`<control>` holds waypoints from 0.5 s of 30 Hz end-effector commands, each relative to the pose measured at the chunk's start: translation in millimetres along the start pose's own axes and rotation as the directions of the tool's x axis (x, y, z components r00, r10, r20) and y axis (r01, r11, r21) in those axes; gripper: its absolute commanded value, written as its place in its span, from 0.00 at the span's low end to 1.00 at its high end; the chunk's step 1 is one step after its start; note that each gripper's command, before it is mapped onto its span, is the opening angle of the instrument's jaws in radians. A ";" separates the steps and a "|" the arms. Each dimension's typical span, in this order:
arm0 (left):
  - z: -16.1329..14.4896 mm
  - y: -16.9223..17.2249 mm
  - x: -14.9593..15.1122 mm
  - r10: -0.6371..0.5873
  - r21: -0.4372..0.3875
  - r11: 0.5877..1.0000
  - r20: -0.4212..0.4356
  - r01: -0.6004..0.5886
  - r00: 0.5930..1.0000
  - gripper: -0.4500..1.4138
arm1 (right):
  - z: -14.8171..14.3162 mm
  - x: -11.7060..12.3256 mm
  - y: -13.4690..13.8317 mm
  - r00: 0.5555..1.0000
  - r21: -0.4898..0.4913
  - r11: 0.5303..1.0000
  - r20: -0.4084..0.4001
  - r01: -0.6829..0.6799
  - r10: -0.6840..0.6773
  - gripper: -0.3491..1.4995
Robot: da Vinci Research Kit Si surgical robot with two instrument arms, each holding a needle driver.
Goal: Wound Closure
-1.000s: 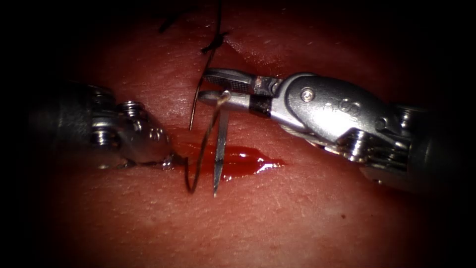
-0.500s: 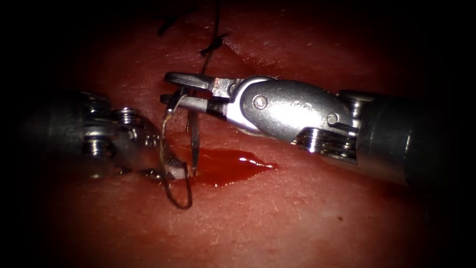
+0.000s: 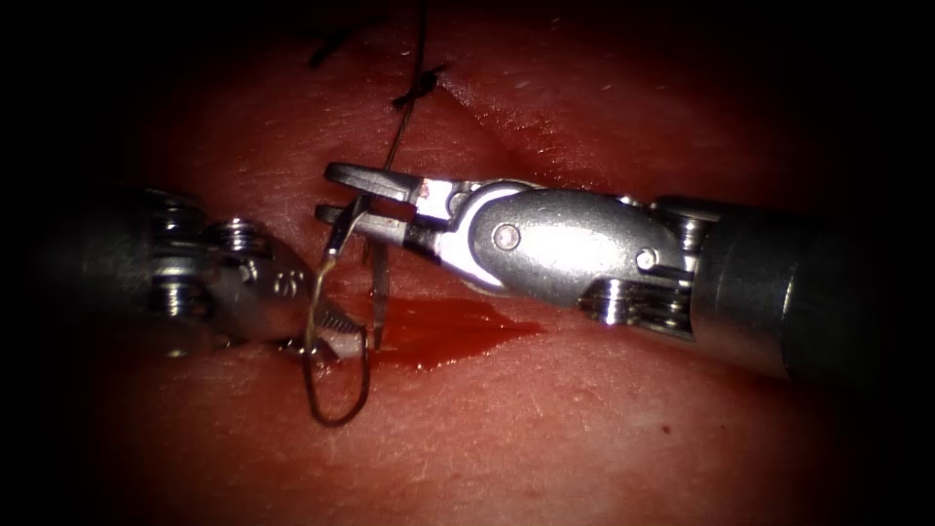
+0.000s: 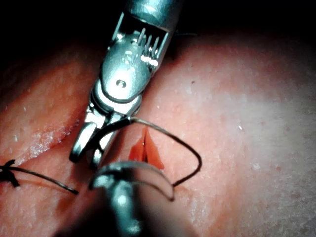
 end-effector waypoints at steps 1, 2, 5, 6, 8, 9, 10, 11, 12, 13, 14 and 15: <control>0.5 0.3 -0.4 0.001 0.002 1.000 0.006 -0.001 1.000 0.43 | 0.5 -0.2 -0.3 1.000 -0.023 0.999 0.007 -0.030 0.030 0.00; 0.5 0.4 -0.4 0.007 0.002 1.000 0.009 -0.008 1.000 0.43 | 0.5 -0.2 -0.4 0.999 -0.033 0.998 0.009 -0.048 0.048 0.00; 0.5 0.4 -0.4 0.008 -0.004 1.000 0.011 -0.008 1.000 0.43 | 0.5 -0.1 -0.5 0.996 -0.062 0.994 0.013 -0.089 0.090 0.00; 0.5 0.4 -0.4 0.008 -0.004 1.000 0.014 -0.008 1.000 0.42 | 0.5 -0.1 -0.5 0.995 -0.064 0.993 0.015 -0.101 0.102 0.00; 0.5 0.4 -0.4 0.009 -0.004 1.000 0.020 -0.009 1.000 0.42 | 0.5 -0.2 -0.5 0.993 -0.068 0.991 0.018 -0.118 0.119 0.00; 0.5 0.4 -0.3 0.009 -0.007 1.000 0.023 -0.009 1.000 0.42 | 0.4 -0.2 -0.5 0.991 -0.070 0.988 0.015 -0.135 0.136 0.00; 0.4 0.4 -0.3 0.004 -0.007 1.000 0.023 -0.004 1.000 0.42 | 0.3 -0.3 -0.6 0.989 -0.076 0.986 0.016 -0.146 0.148 0.00; 0.4 0.4 -0.2 0.004 -0.010 1.000 0.025 -0.004 1.000 0.42 | 0.2 -0.3 -0.6 0.987 -0.080 0.984 0.020 -0.157 0.159 0.00; 0.4 0.4 -0.2 -0.001 -0.012 1.000 0.025 0.002 1.000 0.42 | 0.1 -0.4 -0.6 0.985 -0.085 0.982 0.024 -0.168 0.170 0.00; 0.3 0.3 -0.1 -0.001 -0.018 1.000 0.024 0.001 1.000 0.42 | 0.1 -0.5 -0.7 0.983 -0.087 0.980 0.025 -0.178 0.181 0.00; 0.3 0.3 -0.1 0.000 -0.017 1.000 0.027 0.001 1.000 0.42 | 0.0 -0.6 -0.7 0.981 -0.089 0.978 0.026 -0.188 0.191 0.00; 0.2 0.3 -0.1 0.000 -0.020 1.000 0.030 0.001 1.000 0.42 | 0.0 -0.7 -0.7 0.979 -0.089 0.976 0.026 -0.199 0.202 0.00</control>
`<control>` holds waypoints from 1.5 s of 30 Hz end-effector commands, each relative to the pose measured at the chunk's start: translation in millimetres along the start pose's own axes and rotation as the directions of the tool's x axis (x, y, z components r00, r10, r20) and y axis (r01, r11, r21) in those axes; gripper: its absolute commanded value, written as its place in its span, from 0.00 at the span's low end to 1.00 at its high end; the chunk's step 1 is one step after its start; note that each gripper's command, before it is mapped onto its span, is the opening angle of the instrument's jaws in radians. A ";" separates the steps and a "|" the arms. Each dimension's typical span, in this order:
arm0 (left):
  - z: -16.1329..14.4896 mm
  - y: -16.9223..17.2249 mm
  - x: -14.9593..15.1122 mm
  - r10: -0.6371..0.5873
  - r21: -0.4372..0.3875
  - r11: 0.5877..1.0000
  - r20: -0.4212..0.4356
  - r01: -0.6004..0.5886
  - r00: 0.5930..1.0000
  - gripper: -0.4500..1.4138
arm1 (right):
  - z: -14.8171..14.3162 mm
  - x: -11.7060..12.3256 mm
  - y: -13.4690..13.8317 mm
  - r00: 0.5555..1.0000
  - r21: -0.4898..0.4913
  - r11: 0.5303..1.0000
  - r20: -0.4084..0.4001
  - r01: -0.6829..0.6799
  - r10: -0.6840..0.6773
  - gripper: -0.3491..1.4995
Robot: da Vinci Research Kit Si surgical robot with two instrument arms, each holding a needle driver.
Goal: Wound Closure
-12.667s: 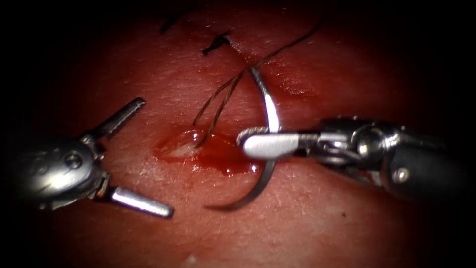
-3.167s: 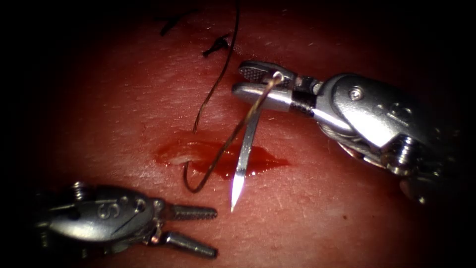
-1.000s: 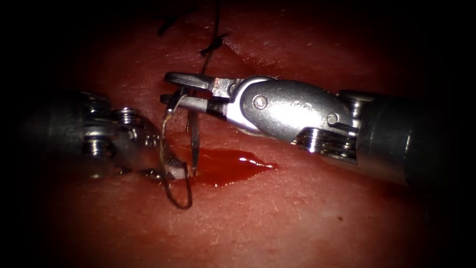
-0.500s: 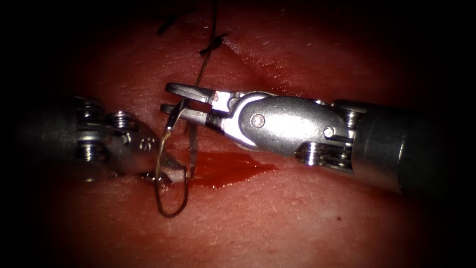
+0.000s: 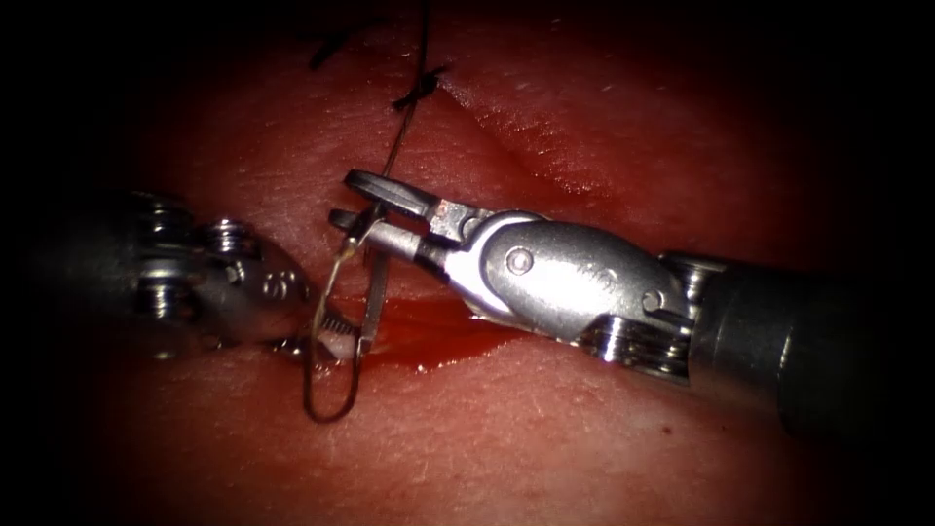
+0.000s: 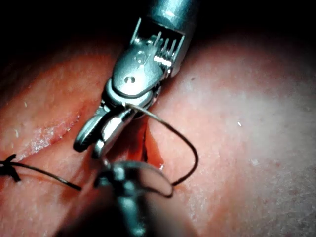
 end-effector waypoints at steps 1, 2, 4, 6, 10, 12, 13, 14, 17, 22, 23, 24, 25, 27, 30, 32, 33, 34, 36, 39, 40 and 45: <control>0.4 0.2 -0.4 0.001 -0.007 1.000 0.009 0.000 1.000 0.42 | 0.7 -0.4 0.1 1.000 0.002 1.000 0.000 -0.014 0.014 0.00; 0.2 0.2 -0.4 0.000 -0.012 1.000 0.015 0.000 1.000 0.43 | 0.6 -0.5 0.2 1.000 0.001 1.000 -0.002 -0.026 0.026 0.00; -0.4 0.1 -0.5 -0.001 -0.027 1.000 0.029 0.001 1.000 0.45 | 0.5 -0.6 0.5 0.999 0.004 0.999 0.005 -0.043 0.043 0.00; -1.7 -0.3 -0.9 -0.007 -0.066 0.998 0.053 0.010 0.999 0.59 | 0.4 -0.9 0.8 0.999 0.006 0.999 0.015 -0.053 0.053 0.00; -5.8 -2.1 -2.2 -0.020 -0.168 0.985 0.157 0.047 0.987 0.68 | 0.3 -1.4 0.8 0.998 0.021 0.998 0.027 -0.052 0.052 0.00; -8.0 -3.5 -2.7 -0.016 -0.199 0.978 0.204 0.058 0.979 0.68 | 0.3 -1.7 0.6 0.998 0.029 0.998 0.033 -0.054 0.053 0.00; -8.7 -4.2 -2.9 -0.014 -0.212 0.975 0.216 0.060 0.976 0.68 | 0.3 -1.8 0.6 0.998 0.029 0.998 0.033 -0.059 0.058 0.00; -9.5 -5.1 -3.0 -0.014 -0.220 0.973 0.221 0.063 0.975 0.68 | 0.3 -1.9 0.5 0.998 0.031 0.998 0.036 -0.057 0.056 0.00; -10.4 -7.0 -3.3 -0.017 -0.237 0.969 0.229 0.073 0.973 0.66 | 0.3 -2.1 0.5 0.997 0.032 0.997 0.039 -0.067 0.066 0.00; -8.9 -9.3 -3.8 -0.023 -0.231 0.969 0.260 0.085 0.965 0.61 | 0.5 -2.0 1.0 0.996 0.025 0.996 0.040 -0.082 0.081 0.00; -8.3 -9.6 -3.9 -0.023 -0.228 0.970 0.264 0.086 0.964 0.60 | 0.6 -2.0 1.0 0.995 0.022 0.995 0.038 -0.094 0.093 0.00; -7.4 -9.8 -3.9 -0.022 -0.223 0.971 0.270 0.085 0.963 0.59 | 0.6 -2.0 1.0 0.994 0.019 0.994 0.037 -0.106 0.105 0.00; -6.6 -10.0 -3.9 -0.021 -0.220 0.972 0.272 0.083 0.962 0.59 | 0.7 -2.0 1.1 0.992 0.018 0.993 0.038 -0.118 0.117 0.00; -4.9 -10.0 -3.8 -0.014 -0.211 0.975 0.282 0.076 0.959 0.58 | 0.8 -2.0 1.0 0.989 0.015 0.990 0.037 -0.141 0.140 0.00; -2.0 -9.6 -3.4 -0.001 -0.212 0.975 0.285 0.064 0.958 0.57 | 0.8 -2.1 1.1 0.978 0.007 0.979 0.043 -0.204 0.204 0.00; -0.7 -9.2 -3.3 0.004 -0.216 0.975 0.286 0.060 0.958 0.57 | 0.7 -2.3 1.1 0.968 0.005 0.969 0.042 -0.249 0.248 0.00; -0.7 -9.2 -3.3 0.004 -0.216 0.975 0.286 0.060 0.958 0.57 | 0.7 -2.3 1.1 0.968 0.005 0.969 0.042 -0.249 0.248 0.00; -0.6 -9.1 -3.4 0.005 -0.212 0.976 0.287 0.059 0.958 0.57 | 0.7 -2.4 1.1 0.965 0.004 0.966 0.049 -0.259 0.258 0.00; -0.4 -8.9 -3.5 0.005 -0.210 0.976 0.288 0.058 0.958 0.57 | 0.6 -2.6 1.2 0.959 0.007 0.960 0.058 -0.280 0.279 0.00; -0.6 -8.9 -3.3 0.013 -0.210 0.976 0.287 0.050 0.958 0.56 | 0.3 -2.8 1.4 0.945 0.007 0.946 0.064 -0.323 0.322 0.00; -0.7 -8.9 -3.1 0.014 -0.209 0.977 0.287 0.048 0.958 0.56 | 0.2 -2.9 1.5 0.939 0.005 0.941 0.065 -0.339 0.338 0.00; -0.8 -9.1 -2.3 0.009 -0.205 0.977 0.287 0.053 0.958 0.54 | 0.3 -3.4 1.8 0.914 0.007 0.916 0.066 -0.402 0.401 0.00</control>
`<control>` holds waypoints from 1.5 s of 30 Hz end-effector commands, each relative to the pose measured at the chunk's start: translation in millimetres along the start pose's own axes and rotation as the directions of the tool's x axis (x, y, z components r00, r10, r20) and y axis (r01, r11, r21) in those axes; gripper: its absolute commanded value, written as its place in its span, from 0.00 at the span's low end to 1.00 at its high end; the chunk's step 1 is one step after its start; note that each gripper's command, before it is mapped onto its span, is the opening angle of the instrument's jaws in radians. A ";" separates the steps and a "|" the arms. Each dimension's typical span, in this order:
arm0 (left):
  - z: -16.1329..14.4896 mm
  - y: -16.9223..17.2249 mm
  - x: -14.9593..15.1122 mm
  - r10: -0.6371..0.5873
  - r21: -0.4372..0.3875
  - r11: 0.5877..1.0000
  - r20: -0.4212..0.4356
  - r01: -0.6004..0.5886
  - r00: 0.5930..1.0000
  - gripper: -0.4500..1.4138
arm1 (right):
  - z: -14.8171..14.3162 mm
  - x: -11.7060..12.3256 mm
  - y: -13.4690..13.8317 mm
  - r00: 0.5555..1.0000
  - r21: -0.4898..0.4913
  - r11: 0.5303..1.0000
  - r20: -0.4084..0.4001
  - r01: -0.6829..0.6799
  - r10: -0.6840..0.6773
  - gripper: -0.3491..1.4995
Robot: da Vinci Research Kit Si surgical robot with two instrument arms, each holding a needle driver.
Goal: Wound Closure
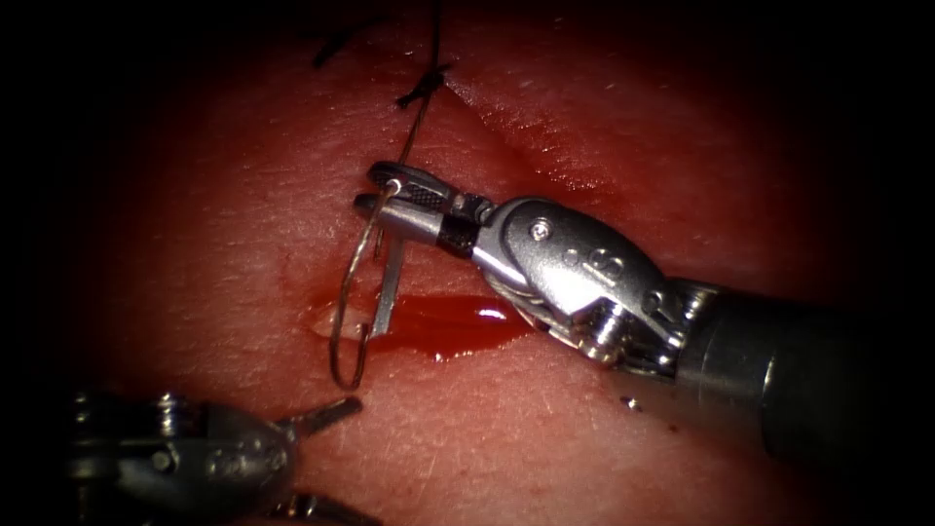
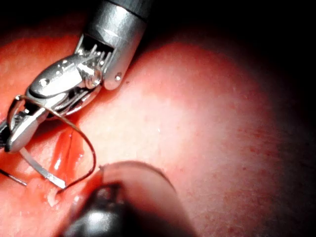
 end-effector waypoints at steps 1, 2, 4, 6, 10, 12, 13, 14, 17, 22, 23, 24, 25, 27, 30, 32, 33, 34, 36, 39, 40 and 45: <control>0.8 -0.1 0.0 -0.004 -0.001 1.000 0.000 0.004 1.000 0.54 | 1.0 -0.2 0.2 1.000 0.001 1.000 -0.002 -0.015 0.015 0.00; 1.0 -0.1 0.2 -0.002 -0.003 1.000 0.000 0.002 1.000 0.54 | 1.0 -0.2 0.3 0.999 0.000 0.999 -0.001 -0.032 0.032 0.00; 1.4 -0.3 0.6 -0.003 0.002 1.000 0.002 0.003 1.000 0.54 | 1.0 -0.2 0.5 0.999 -0.001 0.999 0.003 -0.050 0.050 0.00; 2.0 -0.6 1.3 -0.008 0.012 1.000 0.002 0.008 1.000 0.54 | 1.0 -0.2 0.7 0.998 -0.004 0.998 0.001 -0.068 0.068 0.00; 2.8 -0.7 2.1 -0.010 0.018 1.000 -0.002 0.010 1.000 0.54 | 1.0 0.0 1.2 0.997 -0.010 0.997 -0.004 -0.083 0.083 0.00; 3.0 -0.7 2.4 -0.013 0.020 1.000 -0.001 0.013 1.000 0.55 | 0.9 0.3 1.7 0.996 -0.013 0.996 -0.012 -0.092 0.092 0.00; 3.0 -0.7 2.4 -0.013 0.020 1.000 -0.001 0.013 1.000 0.55 | 0.9 0.3 1.7 0.996 -0.013 0.996 -0.012 -0.092 0.092 0.00; 3.0 -0.6 2.4 -0.013 0.020 1.000 -0.001 0.013 1.000 0.55 | 0.9 0.5 1.9 0.996 -0.015 0.995 -0.012 -0.094 0.094 0.00; 3.0 -0.6 2.5 -0.012 0.021 1.000 -0.001 0.012 1.000 0.55 | 0.9 0.7 2.2 0.995 -0.016 0.995 -0.012 -0.101 0.101 0.00; 2.5 -0.3 3.0 -0.017 0.027 0.999 -0.001 0.017 1.000 0.55 | 0.9 0.8 2.4 0.992 -0.004 0.992 -0.013 -0.126 0.126 0.00; 2.4 -0.3 3.1 -0.016 0.028 0.999 -0.001 0.016 1.000 0.55 | 0.9 0.8 2.3 0.992 -0.004 0.992 -0.013 -0.126 0.126 0.00; 2.3 -0.2 3.2 -0.015 0.029 0.999 -0.001 0.015 1.000 0.55 | 1.0 0.7 2.3 0.991 -0.001 0.991 -0.013 -0.131 0.131 0.00; 2.2 -0.2 3.3 -0.014 0.030 0.999 -0.001 0.015 1.000 0.55 | 1.1 0.6 2.2 0.991 0.002 0.991 -0.014 -0.135 0.135 0.00; 2.2 -0.2 3.4 -0.014 0.031 0.999 -0.001 0.014 1.000 0.55 | 1.4 0.1 1.8 0.990 0.015 0.990 0.003 -0.141 0.141 0.00; 2.1 -0.2 3.3 -0.014 0.032 0.999 -0.001 0.014 1.000 0.55 | 2.0 -0.9 1.2 0.987 0.038 0.987 0.030 -0.159 0.157 0.00; 2.0 -0.1 3.3 -0.014 0.033 0.999 -0.001 0.014 1.000 0.55 | 2.3 -1.5 0.8 0.983 0.057 0.982 0.037 -0.182 0.180 0.00; 2.0 -0.1 3.3 -0.014 0.033 0.999 -0.001 0.014 1.000 0.55 | 2.4 -1.6 0.8 0.981 0.062 0.979 0.038 -0.192 0.190 0.00; 2.0 0.0 3.4 -0.012 0.036 0.999 0.000 0.012 1.000 0.55 | 2.5 -1.6 0.8 0.975 0.072 0.973 0.041 -0.220 0.218 0.00; 2.0 0.0 3.4 -0.012 0.034 0.999 -0.001 0.012 1.000 0.55 | 2.6 -1.6 0.9 0.971 0.078 0.968 0.045 -0.238 0.235 0.00; 2.0 0.3 3.7 -0.008 0.030 1.000 -0.004 0.009 1.000 0.55 | 2.6 -1.2 1.1 0.952 0.077 0.950 0.044 -0.304 0.301 0.00; 1.9 0.3 3.8 -0.007 0.030 1.000 -0.004 0.007 1.000 0.55 | 2.5 -1.1 1.2 0.948 0.077 0.945 0.042 -0.317 0.314 0.00; 1.7 0.5 4.6 -0.012 0.030 0.999 -0.005 0.012 1.000 0.55 | 2.5 -0.9 1.3 0.923 0.079 0.919 0.032 -0.385 0.384 0.00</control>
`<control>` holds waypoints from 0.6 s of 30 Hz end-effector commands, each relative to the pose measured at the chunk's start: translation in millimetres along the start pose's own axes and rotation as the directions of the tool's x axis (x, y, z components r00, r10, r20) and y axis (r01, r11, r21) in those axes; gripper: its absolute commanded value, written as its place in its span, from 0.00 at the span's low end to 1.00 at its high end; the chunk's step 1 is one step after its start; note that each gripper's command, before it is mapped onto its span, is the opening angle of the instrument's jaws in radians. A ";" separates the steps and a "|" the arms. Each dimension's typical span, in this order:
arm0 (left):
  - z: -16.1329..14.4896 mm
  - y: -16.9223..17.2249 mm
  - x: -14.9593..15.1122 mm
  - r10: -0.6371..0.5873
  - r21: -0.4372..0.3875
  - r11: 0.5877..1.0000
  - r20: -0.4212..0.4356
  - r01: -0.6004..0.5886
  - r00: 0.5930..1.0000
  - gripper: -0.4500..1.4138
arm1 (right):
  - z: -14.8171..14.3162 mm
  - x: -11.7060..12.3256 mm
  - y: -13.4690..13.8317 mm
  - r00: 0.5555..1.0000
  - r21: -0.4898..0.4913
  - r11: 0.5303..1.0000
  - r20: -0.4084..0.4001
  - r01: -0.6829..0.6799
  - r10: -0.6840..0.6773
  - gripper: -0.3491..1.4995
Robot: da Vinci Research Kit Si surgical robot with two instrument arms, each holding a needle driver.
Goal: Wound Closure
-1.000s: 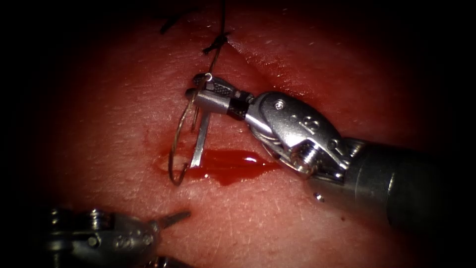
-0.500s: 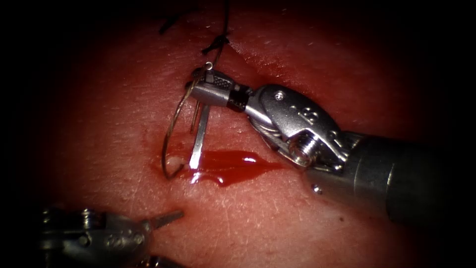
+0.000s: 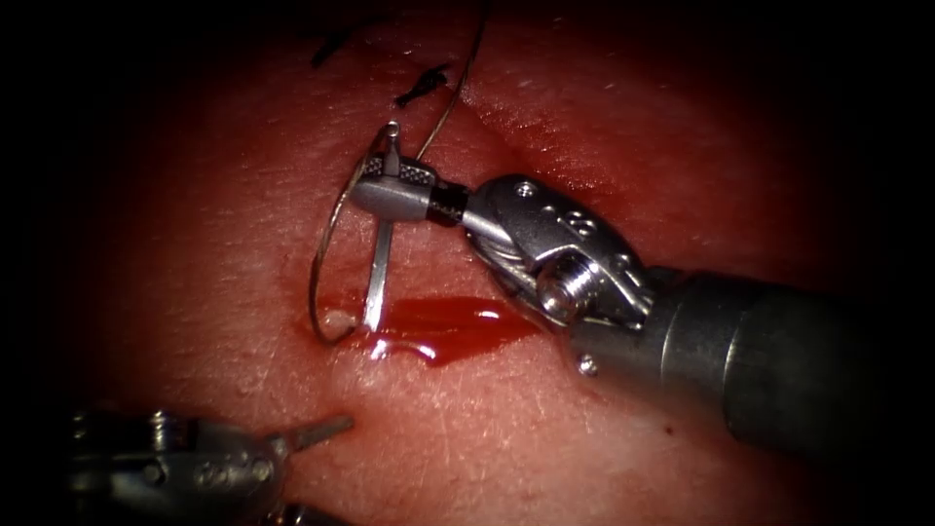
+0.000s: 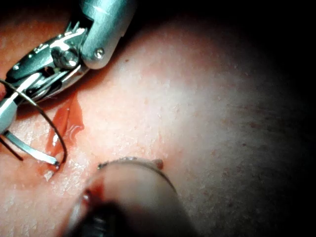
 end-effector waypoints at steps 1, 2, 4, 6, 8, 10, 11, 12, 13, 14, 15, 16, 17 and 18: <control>0.7 -0.1 0.1 -0.004 0.000 1.000 0.000 0.004 1.000 0.55 | 0.8 0.1 0.2 1.000 0.002 1.000 -0.002 -0.015 0.015 0.00; 0.7 -0.1 0.2 -0.002 0.001 1.000 0.000 0.002 1.000 0.55 | 0.8 0.1 0.2 1.000 0.002 1.000 -0.002 -0.027 0.027 0.00; 0.6 -0.1 0.4 -0.006 0.002 1.000 0.000 0.006 1.000 0.55 | 0.8 0.1 0.2 0.998 0.002 0.998 -0.001 -0.056 0.056 0.00; 0.6 0.0 0.5 -0.006 -0.001 1.000 0.000 0.006 1.000 0.55 | 0.8 0.2 0.2 0.997 0.003 0.997 0.000 -0.074 0.074 0.00; 0.6 0.1 0.5 -0.005 -0.001 1.000 0.000 0.005 1.000 0.55 | 0.9 0.1 0.2 0.995 0.006 0.995 0.002 -0.103 0.103 0.00; 0.7 0.2 0.5 -0.005 -0.002 1.000 0.000 0.005 1.000 0.55 | 1.0 -0.1 0.1 0.992 0.012 0.992 0.005 -0.125 0.125 0.00; 0.8 0.2 0.5 -0.005 -0.002 1.000 0.000 0.005 1.000 0.55 | 1.1 -0.3 0.0 0.989 0.014 0.989 0.006 -0.147 0.147 0.00; 0.8 0.2 0.5 -0.005 -0.002 1.000 0.000 0.005 1.000 0.55 | 1.1 -0.4 0.0 0.986 0.014 0.986 0.008 -0.164 0.164 0.00; 0.8 0.3 0.5 -0.005 -0.002 1.000 0.000 0.005 1.000 0.55 | 1.2 -0.5 -0.1 0.984 0.018 0.983 0.010 -0.180 0.180 0.00; 0.9 0.3 0.5 -0.004 -0.003 1.000 0.000 0.004 1.000 0.55 | 1.2 -0.7 -0.2 0.979 0.025 0.979 0.015 -0.202 0.201 0.00; 0.9 0.3 0.6 -0.004 -0.003 1.000 0.000 0.004 1.000 0.55 | 1.2 -0.9 -0.2 0.977 0.030 0.977 0.017 -0.212 0.212 0.00; 0.9 0.5 0.7 -0.002 -0.002 1.000 0.000 0.002 1.000 0.55 | 1.2 -1.2 -0.3 0.965 0.041 0.965 0.027 -0.260 0.259 0.00; 0.9 0.5 0.8 -0.002 -0.002 1.000 0.000 0.002 1.000 0.55 | 1.2 -1.4 -0.3 0.959 0.046 0.958 0.032 -0.282 0.280 0.00; 0.9 0.6 0.8 -0.001 -0.002 1.000 0.000 0.001 1.000 0.55 | 1.2 -1.5 -0.3 0.953 0.051 0.952 0.037 -0.303 0.301 0.00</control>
